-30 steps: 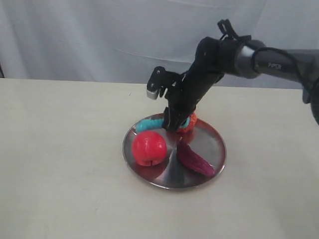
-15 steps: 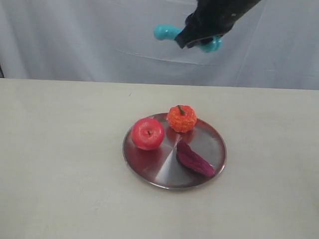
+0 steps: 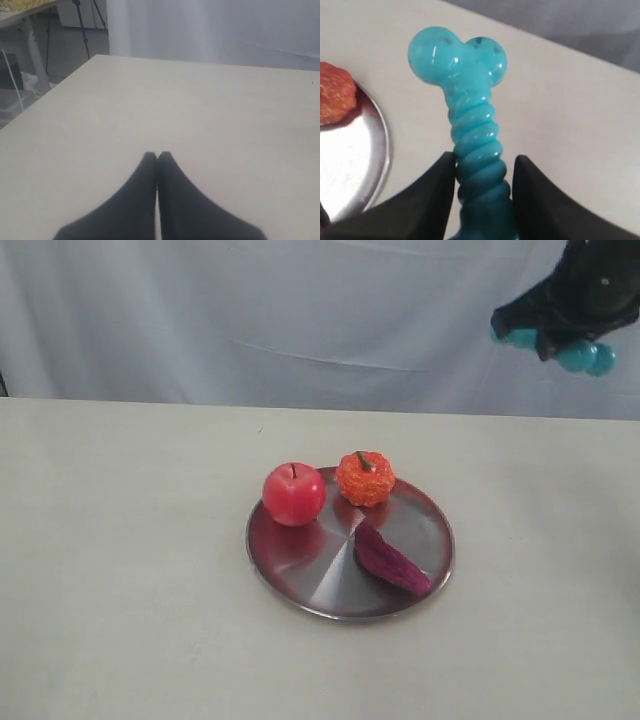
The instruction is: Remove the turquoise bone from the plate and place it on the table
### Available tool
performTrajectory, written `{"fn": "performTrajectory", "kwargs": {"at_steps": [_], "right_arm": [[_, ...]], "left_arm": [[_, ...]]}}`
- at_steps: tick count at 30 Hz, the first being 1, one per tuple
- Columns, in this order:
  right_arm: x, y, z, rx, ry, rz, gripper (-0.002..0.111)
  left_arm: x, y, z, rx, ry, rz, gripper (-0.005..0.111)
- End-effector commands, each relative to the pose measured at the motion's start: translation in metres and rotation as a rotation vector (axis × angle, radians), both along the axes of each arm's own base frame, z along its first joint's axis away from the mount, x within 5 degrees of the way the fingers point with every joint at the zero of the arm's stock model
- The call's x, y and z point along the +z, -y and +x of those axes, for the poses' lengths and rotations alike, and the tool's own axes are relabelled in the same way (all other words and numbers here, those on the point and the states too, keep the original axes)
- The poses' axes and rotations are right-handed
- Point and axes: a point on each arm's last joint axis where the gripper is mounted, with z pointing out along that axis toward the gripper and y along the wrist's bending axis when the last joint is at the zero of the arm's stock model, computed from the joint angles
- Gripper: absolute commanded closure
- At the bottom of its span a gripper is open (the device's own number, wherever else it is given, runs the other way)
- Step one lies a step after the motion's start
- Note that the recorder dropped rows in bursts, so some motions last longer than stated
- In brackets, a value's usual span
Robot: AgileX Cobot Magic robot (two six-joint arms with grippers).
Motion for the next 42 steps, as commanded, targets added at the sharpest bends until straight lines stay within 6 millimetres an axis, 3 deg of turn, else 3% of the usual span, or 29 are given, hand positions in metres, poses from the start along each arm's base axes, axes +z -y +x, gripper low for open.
{"fn": "performTrajectory", "kwargs": {"at_steps": [1,2,4,7,12,16,18,23,25,30,33,37,42], "right_arm": [[-0.059,0.017,0.004,-0.047,-0.149,0.05,0.108],[-0.07,0.018,0.006,-0.045,-0.173,0.058,0.108],[-0.115,0.016,0.017,-0.042,-0.248,0.108,0.108],[-0.161,0.018,0.028,-0.072,-0.327,0.153,0.108],[-0.212,0.011,0.036,-0.037,-0.41,0.243,0.108],[-0.22,0.005,0.038,-0.018,-0.429,0.25,0.107],[-0.22,0.002,0.038,-0.01,-0.429,0.253,0.1],[-0.22,-0.006,0.036,0.028,-0.475,0.276,0.06],[-0.218,-0.007,0.034,0.025,-0.49,0.279,0.052],[-0.19,-0.015,0.031,0.019,-0.461,0.276,0.066],[-0.154,-0.019,0.025,0.023,-0.39,0.263,0.081],[-0.086,-0.021,0.009,0.018,-0.215,0.229,0.107],[0.0,-0.027,-0.026,0.016,0.07,0.193,0.108]], "left_arm": [[0.0,0.0,0.0,0.003,0.005,-0.002,0.107],[0.0,0.0,0.0,0.003,0.005,-0.002,0.107],[0.0,0.0,0.0,0.003,0.005,-0.002,0.107],[0.0,0.0,0.0,0.003,0.005,-0.002,0.107],[0.0,0.0,0.0,0.003,0.005,-0.002,0.107],[0.0,0.0,0.0,0.003,0.005,-0.002,0.107],[0.0,0.0,0.0,0.003,0.005,-0.002,0.107],[0.0,0.0,0.0,0.003,0.005,-0.002,0.107],[0.0,0.0,0.0,0.003,0.005,-0.002,0.107],[0.0,0.0,0.0,0.003,0.005,-0.002,0.107],[0.0,0.0,0.0,0.003,0.005,-0.002,0.107],[0.0,0.0,0.0,0.003,0.005,-0.002,0.107],[0.0,0.0,0.0,0.003,0.005,-0.002,0.107]]}}
